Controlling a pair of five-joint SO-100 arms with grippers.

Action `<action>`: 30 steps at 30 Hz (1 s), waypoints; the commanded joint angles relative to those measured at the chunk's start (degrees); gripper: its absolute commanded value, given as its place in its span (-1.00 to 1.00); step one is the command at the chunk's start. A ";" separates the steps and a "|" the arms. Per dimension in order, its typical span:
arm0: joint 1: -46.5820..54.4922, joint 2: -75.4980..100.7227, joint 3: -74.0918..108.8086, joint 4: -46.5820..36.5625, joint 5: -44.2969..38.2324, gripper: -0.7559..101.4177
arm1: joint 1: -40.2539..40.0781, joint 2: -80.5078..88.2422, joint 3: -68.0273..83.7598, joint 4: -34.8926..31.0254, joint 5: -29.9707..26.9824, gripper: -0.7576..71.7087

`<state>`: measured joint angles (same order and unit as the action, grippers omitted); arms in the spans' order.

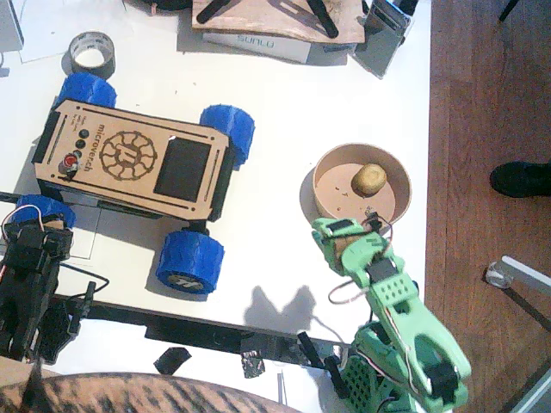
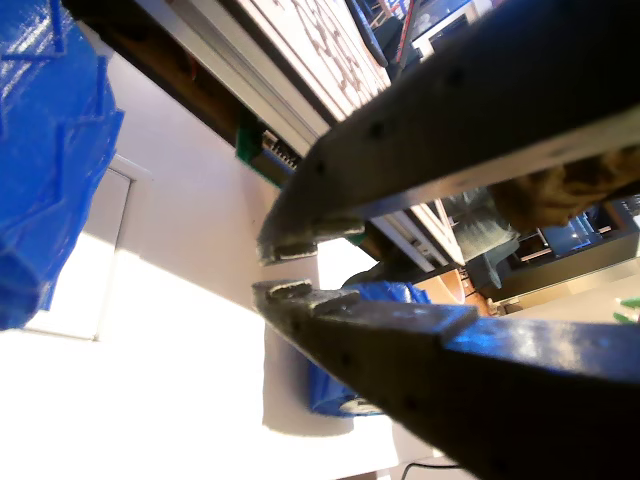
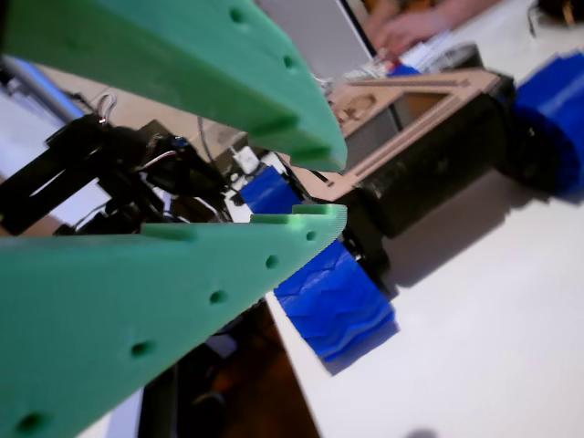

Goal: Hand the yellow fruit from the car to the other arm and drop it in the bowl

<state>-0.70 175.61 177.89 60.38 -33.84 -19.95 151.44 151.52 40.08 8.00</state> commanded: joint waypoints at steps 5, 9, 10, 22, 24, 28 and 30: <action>-0.26 0.44 0.09 0.88 0.09 -0.96 | -2.02 9.05 6.42 -0.97 -2.81 -0.98; -0.26 0.44 0.09 0.88 0.09 -0.96 | -2.46 12.66 10.28 -0.79 -2.99 -0.98; -0.26 0.53 0.18 0.97 0.09 -0.96 | -2.72 13.80 11.16 -0.18 -2.90 -0.98; -0.35 18.11 5.36 7.73 0.00 -0.96 | -9.23 34.89 16.96 18.72 3.25 -0.98; -0.35 18.11 5.36 7.73 0.00 -0.96 | -9.14 34.89 18.19 18.11 3.43 -0.98; -0.35 18.11 5.36 7.73 0.00 -0.96 | -7.82 34.80 20.04 16.35 2.64 -0.98; -0.35 18.11 5.36 7.73 0.00 -0.97 | -7.56 34.80 20.21 16.61 2.72 -0.98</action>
<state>-0.88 188.53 179.03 67.50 -33.57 -28.12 186.15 171.74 57.57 10.63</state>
